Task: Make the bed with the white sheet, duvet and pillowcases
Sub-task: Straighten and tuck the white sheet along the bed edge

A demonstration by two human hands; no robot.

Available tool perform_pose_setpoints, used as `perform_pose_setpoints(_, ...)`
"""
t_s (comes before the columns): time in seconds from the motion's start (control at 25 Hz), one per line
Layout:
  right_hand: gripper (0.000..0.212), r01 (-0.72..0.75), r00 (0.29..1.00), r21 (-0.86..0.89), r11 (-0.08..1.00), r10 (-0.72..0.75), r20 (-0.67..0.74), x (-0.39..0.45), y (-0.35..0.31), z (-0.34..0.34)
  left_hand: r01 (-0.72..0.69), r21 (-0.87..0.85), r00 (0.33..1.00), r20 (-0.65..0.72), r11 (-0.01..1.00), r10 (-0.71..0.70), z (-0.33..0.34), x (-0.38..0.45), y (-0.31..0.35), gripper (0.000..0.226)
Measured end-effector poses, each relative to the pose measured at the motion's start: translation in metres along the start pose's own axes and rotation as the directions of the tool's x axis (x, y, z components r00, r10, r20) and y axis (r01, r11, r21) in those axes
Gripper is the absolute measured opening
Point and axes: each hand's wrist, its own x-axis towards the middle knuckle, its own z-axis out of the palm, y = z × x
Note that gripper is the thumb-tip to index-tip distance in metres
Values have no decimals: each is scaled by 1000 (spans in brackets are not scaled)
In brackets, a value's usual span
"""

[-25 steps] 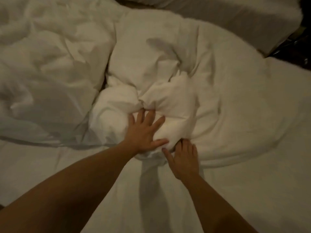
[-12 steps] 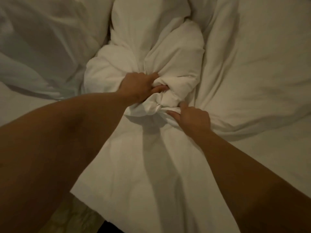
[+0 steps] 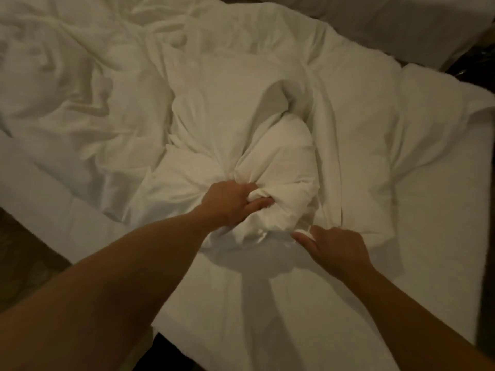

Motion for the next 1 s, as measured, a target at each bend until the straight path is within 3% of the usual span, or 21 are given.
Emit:
perform_pose_setpoints(0.12, 90, -70, 997, 25, 997, 70, 24, -19, -8, 58, -32, 44, 999, 12, 999, 31, 38, -8, 9, 58)
perform_pose_setpoints(0.24, 74, -153, 987, 24, 988, 152, 42, -19, -22, 98, -34, 11, 997, -65, 999, 35, 58, -7, 1, 58)
perform_pose_setpoints(0.48, 62, -189, 926, 178, 966, 236, -296, -50, -51, 113, -36, -25, 939, -342, 999, 26, 70, -27, 10, 56)
perform_pose_setpoints(0.56, 61, -116, 911, 239, 964, 199, -360, -49, -62, 108, -196, 36, 831, -524, 980, 185, 61, -31, 26, 60)
perform_pose_setpoints(0.64, 64, -74, 898, 285, 956, 188, -398, -42, -67, 106, -453, 114, 766, -459, 884, 451, 58, -30, 37, 58)
perform_pose_setpoints(0.68, 63, -60, 889, 283, 957, 180, -421, -39, -66, 109, -512, 151, 770, -357, 846, 529, 62, -28, 38, 55)
perform_pose_setpoints(0.76, 62, -31, 869, 224, 974, 137, -476, -35, -59, 122, -454, 190, 837, -243, 871, 490, 82, -26, 33, 51)
perform_pose_setpoints(0.84, 66, -47, 870, 159, 986, 119, -479, -32, -58, 141, -322, 200, 897, -249, 925, 366, 107, -25, 29, 51)
perform_pose_setpoints(1.0, 62, -132, 887, 91, 987, 158, -433, -14, -62, 160, -217, 221, 927, -260, 951, 272, 135, -28, 30, 50)
